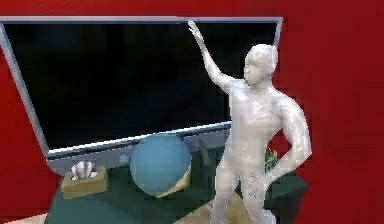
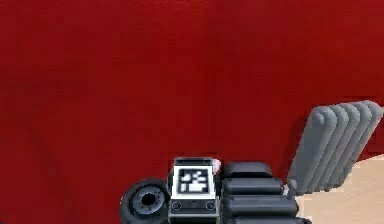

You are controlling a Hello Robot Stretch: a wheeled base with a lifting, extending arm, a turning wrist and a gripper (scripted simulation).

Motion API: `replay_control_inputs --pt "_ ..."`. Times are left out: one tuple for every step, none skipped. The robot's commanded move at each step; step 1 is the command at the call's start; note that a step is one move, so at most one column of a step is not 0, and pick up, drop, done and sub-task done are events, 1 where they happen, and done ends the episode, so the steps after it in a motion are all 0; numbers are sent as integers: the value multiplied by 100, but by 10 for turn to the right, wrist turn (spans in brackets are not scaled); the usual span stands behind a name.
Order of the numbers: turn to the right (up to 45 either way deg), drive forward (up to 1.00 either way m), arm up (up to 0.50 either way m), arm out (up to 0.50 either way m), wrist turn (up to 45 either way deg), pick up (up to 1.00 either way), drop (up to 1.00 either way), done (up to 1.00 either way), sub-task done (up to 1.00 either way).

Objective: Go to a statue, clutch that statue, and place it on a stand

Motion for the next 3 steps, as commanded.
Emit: replay_control_inputs --pt "270 0 0 0 0 0 0 0 0" --pt "-450 0 0 0 0 0 0 0 0" --pt "-330 0 0 0 0 0 0 0 0"
